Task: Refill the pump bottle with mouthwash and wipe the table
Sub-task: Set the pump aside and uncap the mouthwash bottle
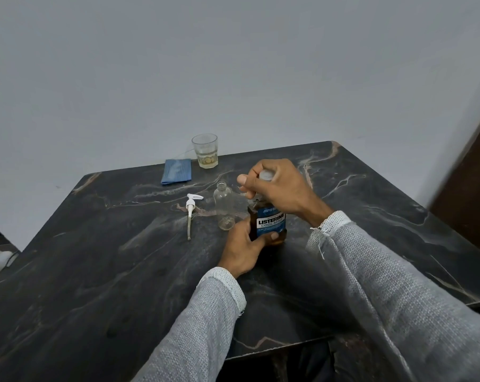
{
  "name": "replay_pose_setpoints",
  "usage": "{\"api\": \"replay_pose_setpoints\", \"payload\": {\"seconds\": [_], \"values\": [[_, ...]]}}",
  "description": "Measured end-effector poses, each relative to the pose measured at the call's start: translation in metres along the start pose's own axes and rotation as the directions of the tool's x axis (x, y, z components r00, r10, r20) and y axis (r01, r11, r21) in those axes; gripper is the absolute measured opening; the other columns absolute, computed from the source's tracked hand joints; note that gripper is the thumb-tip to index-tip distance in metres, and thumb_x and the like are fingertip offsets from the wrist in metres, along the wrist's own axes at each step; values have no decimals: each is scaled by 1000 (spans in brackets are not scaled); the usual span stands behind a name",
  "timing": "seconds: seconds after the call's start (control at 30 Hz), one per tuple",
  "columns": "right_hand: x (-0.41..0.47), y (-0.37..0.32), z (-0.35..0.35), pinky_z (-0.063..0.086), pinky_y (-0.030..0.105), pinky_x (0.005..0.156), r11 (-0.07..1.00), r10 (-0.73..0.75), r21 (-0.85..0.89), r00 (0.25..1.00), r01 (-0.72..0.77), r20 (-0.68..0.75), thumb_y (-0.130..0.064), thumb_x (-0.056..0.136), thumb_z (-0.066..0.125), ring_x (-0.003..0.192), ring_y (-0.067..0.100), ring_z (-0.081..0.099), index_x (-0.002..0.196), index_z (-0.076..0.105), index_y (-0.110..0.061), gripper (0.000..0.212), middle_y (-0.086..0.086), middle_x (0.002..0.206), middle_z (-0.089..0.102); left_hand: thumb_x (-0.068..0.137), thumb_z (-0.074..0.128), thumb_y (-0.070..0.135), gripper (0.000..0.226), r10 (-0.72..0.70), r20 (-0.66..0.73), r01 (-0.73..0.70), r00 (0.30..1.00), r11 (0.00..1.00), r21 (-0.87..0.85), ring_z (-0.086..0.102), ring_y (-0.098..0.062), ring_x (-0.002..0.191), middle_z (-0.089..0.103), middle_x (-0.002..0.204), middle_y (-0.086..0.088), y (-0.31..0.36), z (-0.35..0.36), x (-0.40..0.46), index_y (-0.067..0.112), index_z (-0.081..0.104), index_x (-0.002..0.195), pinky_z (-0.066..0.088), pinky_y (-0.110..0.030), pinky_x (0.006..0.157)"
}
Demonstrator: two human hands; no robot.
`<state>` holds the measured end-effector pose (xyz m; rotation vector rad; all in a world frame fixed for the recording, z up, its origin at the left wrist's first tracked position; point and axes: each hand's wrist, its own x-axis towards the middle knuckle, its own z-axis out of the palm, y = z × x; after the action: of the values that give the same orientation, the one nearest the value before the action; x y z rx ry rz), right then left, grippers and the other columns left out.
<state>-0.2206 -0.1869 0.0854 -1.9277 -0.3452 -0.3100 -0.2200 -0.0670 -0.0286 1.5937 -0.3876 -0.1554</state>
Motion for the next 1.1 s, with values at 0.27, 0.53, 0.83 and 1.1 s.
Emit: {"api": "replay_pose_setpoints", "payload": {"seconds": [0.27, 0.53, 0.83, 1.1], "values": [[9, -4, -18, 58, 36, 83, 994, 43, 80, 930, -78, 366, -27, 88, 70, 93, 22, 73, 81, 66, -5, 23, 6, 74, 72, 83, 72, 7, 36, 12, 56, -16, 998, 998, 68, 66, -7, 105, 71, 111, 3, 0, -7, 3, 16, 61, 116, 49, -20, 92], [4, 5, -13, 57, 25, 71, 998, 34, 41, 988, -41, 152, -30, 76, 81, 80, 18, 68, 95, 61, -9, 34, 6, 91, 71, 81, 76, 16, 39, 26, 37, -30, 999, 994, 102, 65, -3, 106, 72, 109, 12, -4, -7, 1, 33, 59, 111, 49, -19, 90], [-18, 12, -9, 44, 14, 67, 948, -111, -318, 965, 31, -237, -57, 71, 75, 84, 5, 56, 94, 56, -30, 40, -9, 93, 58, 79, 77, 17, 42, -12, 22, 11, 1000, 998, 68, 65, -7, 108, 71, 113, 5, -6, -5, 0, 24, 60, 117, 49, -31, 98], [-21, 2, -29, 49, 17, 88, 990, -36, -134, 999, 36, 3, -30, 83, 74, 103, 4, 62, 117, 64, -24, 36, -7, 111, 66, 81, 75, 15, 48, -22, 24, 20, 999, 994, 105, 63, -9, 112, 68, 119, 2, -2, -5, -2, 16, 56, 126, 47, -36, 102]]}}
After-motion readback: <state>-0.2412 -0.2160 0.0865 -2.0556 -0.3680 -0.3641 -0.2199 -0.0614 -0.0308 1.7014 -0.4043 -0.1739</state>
